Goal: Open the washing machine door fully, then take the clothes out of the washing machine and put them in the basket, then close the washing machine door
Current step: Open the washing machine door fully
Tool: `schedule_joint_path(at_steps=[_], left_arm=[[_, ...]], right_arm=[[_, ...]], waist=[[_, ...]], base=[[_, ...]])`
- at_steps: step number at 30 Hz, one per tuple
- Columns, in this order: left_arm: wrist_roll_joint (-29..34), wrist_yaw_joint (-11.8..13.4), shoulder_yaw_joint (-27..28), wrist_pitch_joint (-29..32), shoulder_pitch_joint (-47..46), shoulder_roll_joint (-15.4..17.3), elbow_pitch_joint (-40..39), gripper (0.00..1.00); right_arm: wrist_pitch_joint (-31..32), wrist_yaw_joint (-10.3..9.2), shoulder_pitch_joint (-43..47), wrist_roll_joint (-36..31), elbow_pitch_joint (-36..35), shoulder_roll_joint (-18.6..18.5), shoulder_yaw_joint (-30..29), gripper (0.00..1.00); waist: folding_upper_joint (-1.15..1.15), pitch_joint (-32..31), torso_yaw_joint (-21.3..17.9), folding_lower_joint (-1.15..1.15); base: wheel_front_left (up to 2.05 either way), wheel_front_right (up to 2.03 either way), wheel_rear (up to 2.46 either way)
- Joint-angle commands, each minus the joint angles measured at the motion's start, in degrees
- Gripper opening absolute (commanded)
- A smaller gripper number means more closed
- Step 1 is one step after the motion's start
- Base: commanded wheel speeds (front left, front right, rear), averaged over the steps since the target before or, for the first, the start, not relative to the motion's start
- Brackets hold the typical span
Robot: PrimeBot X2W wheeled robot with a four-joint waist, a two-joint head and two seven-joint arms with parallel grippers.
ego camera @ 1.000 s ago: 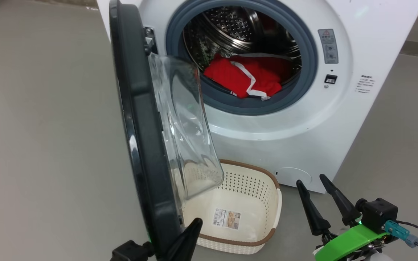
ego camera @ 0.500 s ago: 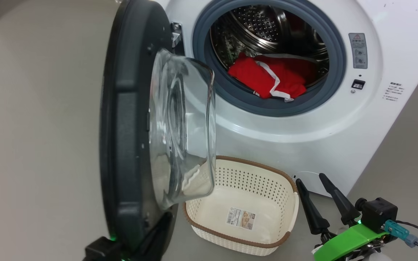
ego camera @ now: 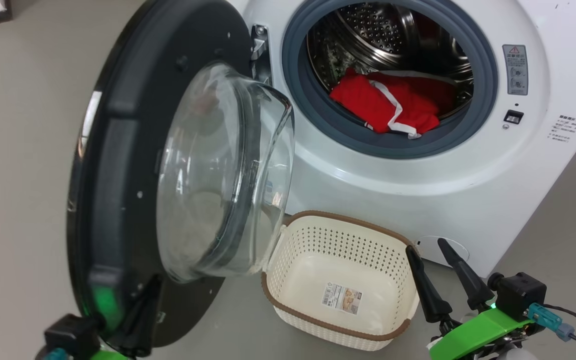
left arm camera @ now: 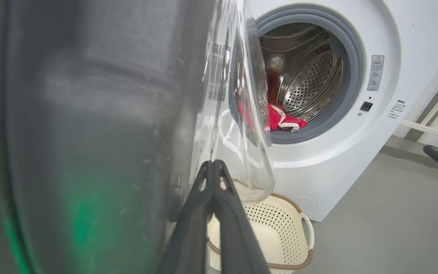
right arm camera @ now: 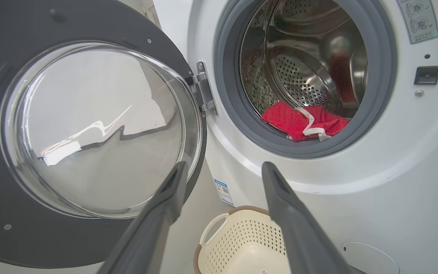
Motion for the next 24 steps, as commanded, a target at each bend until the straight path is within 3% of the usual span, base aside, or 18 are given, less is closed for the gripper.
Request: schedule_joint_path(at_steps=[1,9,24], left_arm=[[-0.23,1.06,4.01,0.03,-3.86,2.39,-0.74,0.00],[-1.59,1.16,7.50,1.05,-7.25,5.41,3.36,0.00],[-2.72,-1.14,9.35,2.04,-14.81,9.18,14.16,0.00]], right_arm=[[-0.69,0.09,-2.06,0.12,-1.50,0.10,1.06,1.00],[-0.69,0.09,-2.71,0.19,-1.29,0.25,1.15,1.00],[-0.69,0.09,-4.42,-0.41,-1.37,-0.10,1.11,1.00]], waist=[[0.00,0.28,0.27,0.00],[0.00,0.98,1.89,0.00],[0.00,4.64,3.92,0.00]], base=[[0.00,0.00,0.00],[0.00,0.00,0.00],[0.00,0.00,0.00]])
